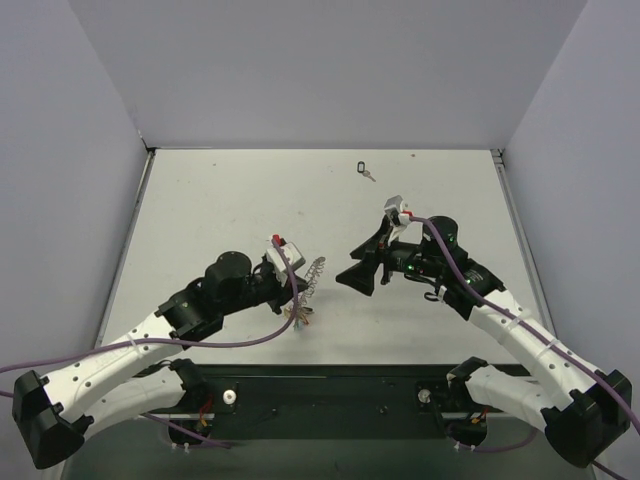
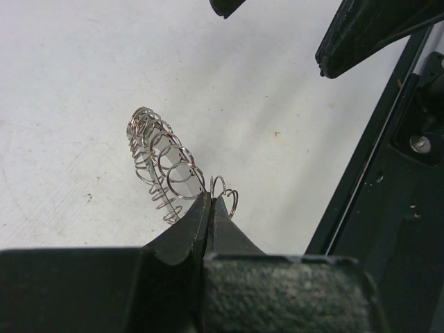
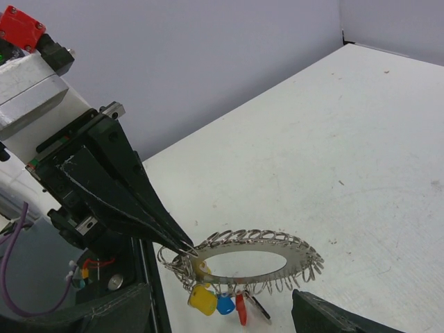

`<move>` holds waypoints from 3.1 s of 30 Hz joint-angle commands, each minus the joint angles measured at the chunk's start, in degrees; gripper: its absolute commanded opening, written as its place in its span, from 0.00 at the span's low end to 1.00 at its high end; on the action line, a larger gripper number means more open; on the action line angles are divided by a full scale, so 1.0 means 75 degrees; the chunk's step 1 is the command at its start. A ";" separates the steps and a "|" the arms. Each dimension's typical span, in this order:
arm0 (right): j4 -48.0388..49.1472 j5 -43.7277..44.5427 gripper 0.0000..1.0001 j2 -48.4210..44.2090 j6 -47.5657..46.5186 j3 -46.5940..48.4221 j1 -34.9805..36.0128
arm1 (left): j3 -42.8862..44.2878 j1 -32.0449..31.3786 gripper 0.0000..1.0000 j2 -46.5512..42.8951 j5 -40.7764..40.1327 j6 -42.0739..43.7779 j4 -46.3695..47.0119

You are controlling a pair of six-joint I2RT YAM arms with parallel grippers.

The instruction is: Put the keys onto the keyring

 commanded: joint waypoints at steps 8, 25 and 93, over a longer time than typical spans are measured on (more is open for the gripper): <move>0.0363 0.0102 0.82 0.0273 0.0035 0.0097 -0.0079 | 0.0710 -0.0154 0.00 -0.0151 -0.0929 0.0387 -0.0098; 0.0023 0.2725 0.86 0.2170 0.0574 0.1700 -0.0453 | 0.0792 0.0127 0.00 -0.0022 -0.0953 0.0000 -0.0333; 0.1030 0.3255 0.54 1.3351 0.6937 1.1453 -0.3008 | 0.0651 0.0795 0.00 0.0599 0.0395 -0.0140 -0.0099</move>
